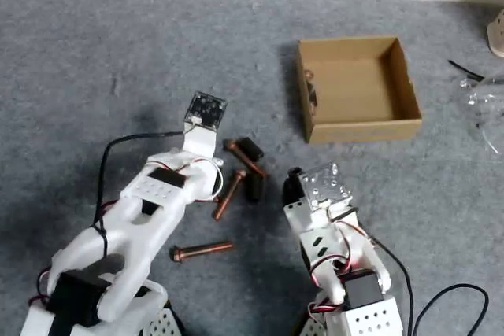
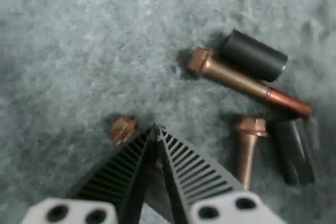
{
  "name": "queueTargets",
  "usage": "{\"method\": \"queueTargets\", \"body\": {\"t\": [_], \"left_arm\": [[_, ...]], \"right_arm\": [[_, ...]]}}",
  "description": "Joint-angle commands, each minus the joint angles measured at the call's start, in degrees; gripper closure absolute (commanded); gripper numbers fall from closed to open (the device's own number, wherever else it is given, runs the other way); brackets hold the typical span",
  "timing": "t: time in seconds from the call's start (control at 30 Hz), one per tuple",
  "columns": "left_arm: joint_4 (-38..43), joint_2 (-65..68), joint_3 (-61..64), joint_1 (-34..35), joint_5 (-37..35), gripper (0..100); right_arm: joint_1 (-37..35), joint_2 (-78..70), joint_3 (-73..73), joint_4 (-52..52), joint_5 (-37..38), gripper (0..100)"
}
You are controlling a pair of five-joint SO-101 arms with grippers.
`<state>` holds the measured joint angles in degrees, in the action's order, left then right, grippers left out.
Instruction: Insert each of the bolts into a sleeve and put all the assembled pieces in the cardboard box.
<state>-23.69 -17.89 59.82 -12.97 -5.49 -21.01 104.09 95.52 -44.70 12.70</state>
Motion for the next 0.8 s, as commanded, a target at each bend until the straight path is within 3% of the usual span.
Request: {"method": "queueTargets", "body": {"t": [0.0,0.1,0.3,0.77], "left_arm": [[0.6,0.5,-2.5,-0.7,-5.7,98],[0.2,0.6,-3.8,-0.6,-14.5,98],[-9.5,0.9,-10.6,6.8,-22.5,98],[-13.0,5.8,-13.5,1.9,-23.5,98]], "right_arm": [[0.6,0.9,0.7,2.4,1.0,99.4],[0.6,0.9,0.7,2.4,1.0,99.4],[0.7,0.9,0.7,2.5,1.1,99.4],[0.8,0.9,0.8,2.6,1.1,99.4]]}}
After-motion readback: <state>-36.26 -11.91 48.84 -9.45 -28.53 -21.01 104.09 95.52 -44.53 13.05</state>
